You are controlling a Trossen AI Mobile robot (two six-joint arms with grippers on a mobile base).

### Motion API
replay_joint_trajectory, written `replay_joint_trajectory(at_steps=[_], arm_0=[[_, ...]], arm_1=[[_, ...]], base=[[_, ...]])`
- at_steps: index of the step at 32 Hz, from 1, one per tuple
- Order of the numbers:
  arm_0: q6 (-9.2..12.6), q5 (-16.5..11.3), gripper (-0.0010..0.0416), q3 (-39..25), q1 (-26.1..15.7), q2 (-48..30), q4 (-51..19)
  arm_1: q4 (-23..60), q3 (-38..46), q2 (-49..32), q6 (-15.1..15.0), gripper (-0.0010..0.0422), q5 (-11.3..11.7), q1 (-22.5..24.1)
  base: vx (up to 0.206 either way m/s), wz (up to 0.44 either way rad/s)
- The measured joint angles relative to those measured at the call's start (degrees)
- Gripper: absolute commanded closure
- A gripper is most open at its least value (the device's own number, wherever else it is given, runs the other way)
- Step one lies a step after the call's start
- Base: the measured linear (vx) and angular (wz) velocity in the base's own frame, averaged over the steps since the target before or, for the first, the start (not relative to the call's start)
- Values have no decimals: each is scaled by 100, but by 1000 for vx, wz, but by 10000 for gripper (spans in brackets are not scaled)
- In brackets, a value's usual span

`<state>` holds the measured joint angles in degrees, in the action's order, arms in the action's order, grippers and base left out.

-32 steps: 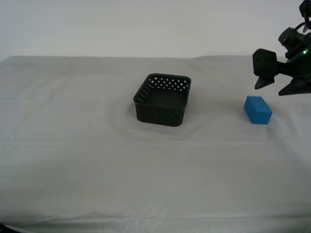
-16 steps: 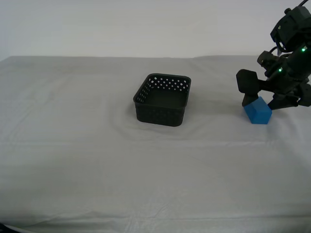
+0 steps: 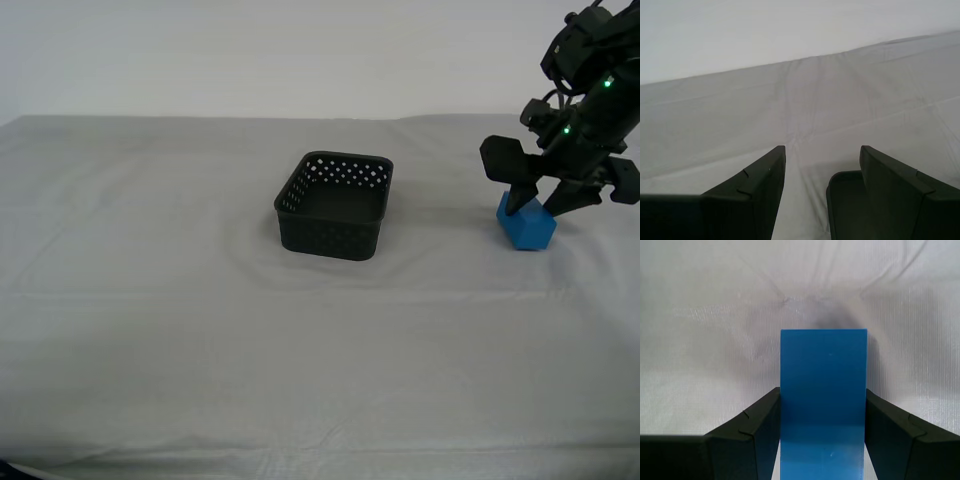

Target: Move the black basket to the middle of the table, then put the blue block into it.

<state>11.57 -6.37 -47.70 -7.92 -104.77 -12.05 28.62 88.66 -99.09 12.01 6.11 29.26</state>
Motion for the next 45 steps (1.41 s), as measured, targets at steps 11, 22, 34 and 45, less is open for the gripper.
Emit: replay_joint_trajectory(at_steps=[11, 22, 34, 45], arm_0=[[-15, -1161, 406, -894, -645, 68, -409], [-15, -1178, 406, -2487, -2638, 17, -645], [-254, -697, 273, -2455, -2739, 7, -634], [-258, -686, 63, -2455, -2745, 7, -632]], arm_1=[[2, 2, 0, 0, 213, 0, 0], [7, -2, -2, 2, 213, -2, 2], [0, 0, 0, 2, 213, -2, 0], [-2, 0, 0, 0, 213, -2, 2]], base=[[0, 0], [0, 0], [0, 0], [0, 0]])
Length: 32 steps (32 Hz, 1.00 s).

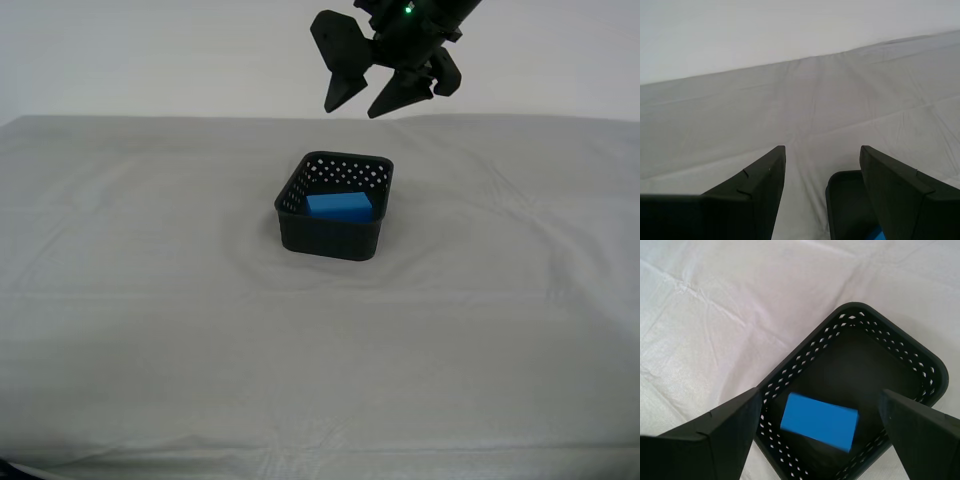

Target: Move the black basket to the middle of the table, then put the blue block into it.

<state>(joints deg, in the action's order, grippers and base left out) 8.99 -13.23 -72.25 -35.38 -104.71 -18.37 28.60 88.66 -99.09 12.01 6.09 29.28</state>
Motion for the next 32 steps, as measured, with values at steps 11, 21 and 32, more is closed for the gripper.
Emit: replay_joint_trajectory(at_steps=[11, 21, 32], arm_0=[[0, 0, 55, 0, 9, 0, 20], [0, 0, 55, 0, 4, 0, 26], [0, 0, 55, 0, 4, 0, 28]], arm_1=[[2, 0, 0, 2, 213, 0, -2], [2, 0, 0, 0, 213, 0, -2], [2, 0, 0, 0, 213, 0, -2]], base=[[0, 0], [0, 0], [0, 0]])
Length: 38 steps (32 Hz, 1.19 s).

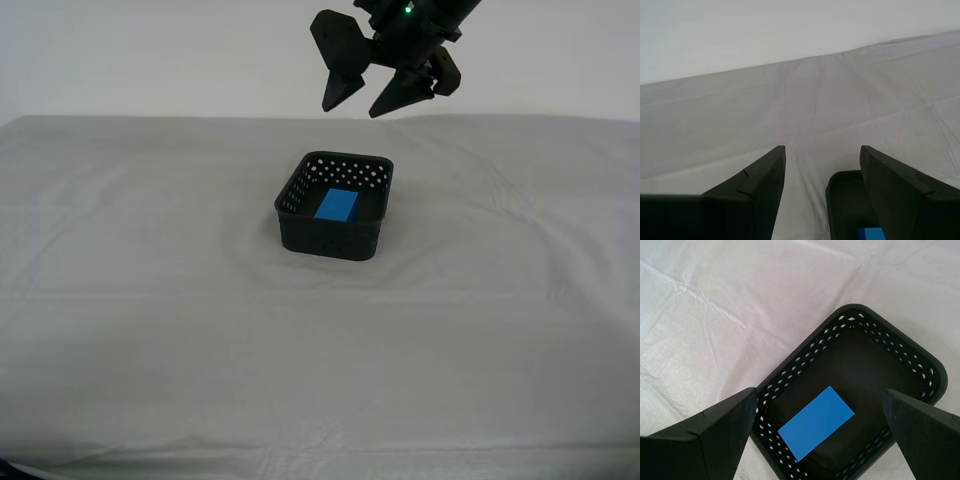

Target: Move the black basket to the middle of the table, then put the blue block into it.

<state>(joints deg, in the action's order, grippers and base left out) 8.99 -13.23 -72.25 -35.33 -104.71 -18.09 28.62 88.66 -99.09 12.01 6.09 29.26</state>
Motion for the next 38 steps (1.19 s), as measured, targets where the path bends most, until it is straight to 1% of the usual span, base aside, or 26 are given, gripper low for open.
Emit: replay_joint_trajectory(at_steps=[38], arm_0=[[0, 0, 53, 0, 2, 0, 2]], arm_1=[[0, 0, 0, 2, 213, 0, 2]], base=[[0, 0]])
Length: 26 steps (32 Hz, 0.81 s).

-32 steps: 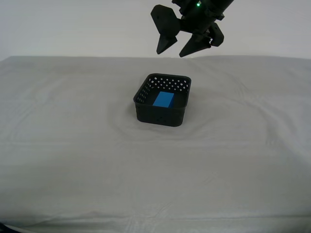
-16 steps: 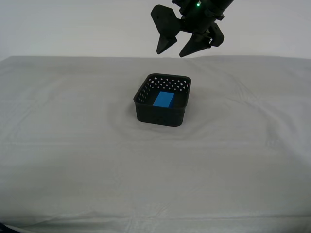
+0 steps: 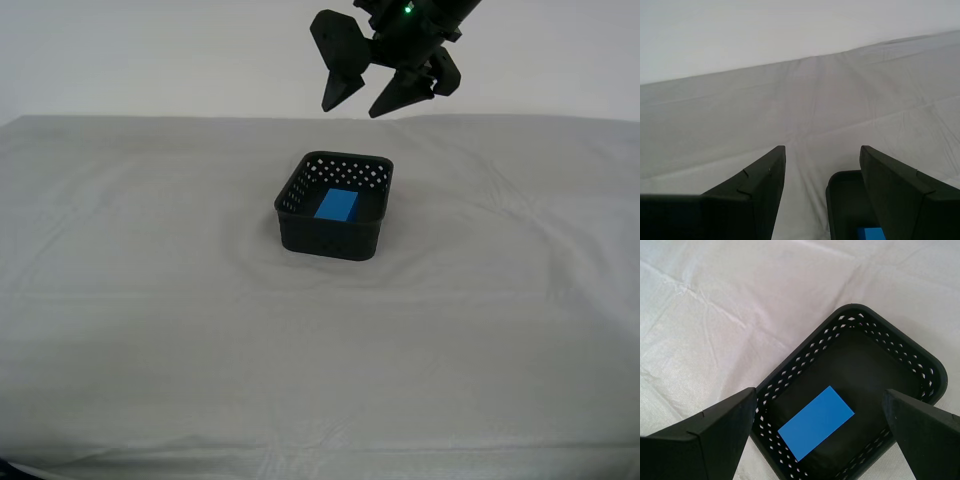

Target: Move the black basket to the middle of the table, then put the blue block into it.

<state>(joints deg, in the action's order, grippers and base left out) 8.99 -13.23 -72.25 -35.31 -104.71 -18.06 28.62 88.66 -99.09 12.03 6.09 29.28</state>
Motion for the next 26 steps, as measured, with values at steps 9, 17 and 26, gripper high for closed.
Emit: replay_joint_trajectory(at_steps=[9, 17, 26], arm_0=[[0, 0, 54, 0, 0, 0, 0], [0, 0, 53, 0, -2, 0, 0], [0, 0, 54, 0, 0, 0, 0]], arm_1=[[-2, 0, 0, 0, 213, 0, 0], [0, 0, 0, -2, 213, 0, -2], [0, 0, 0, -2, 213, 0, -2]], base=[[0, 0], [0, 0], [0, 0]])
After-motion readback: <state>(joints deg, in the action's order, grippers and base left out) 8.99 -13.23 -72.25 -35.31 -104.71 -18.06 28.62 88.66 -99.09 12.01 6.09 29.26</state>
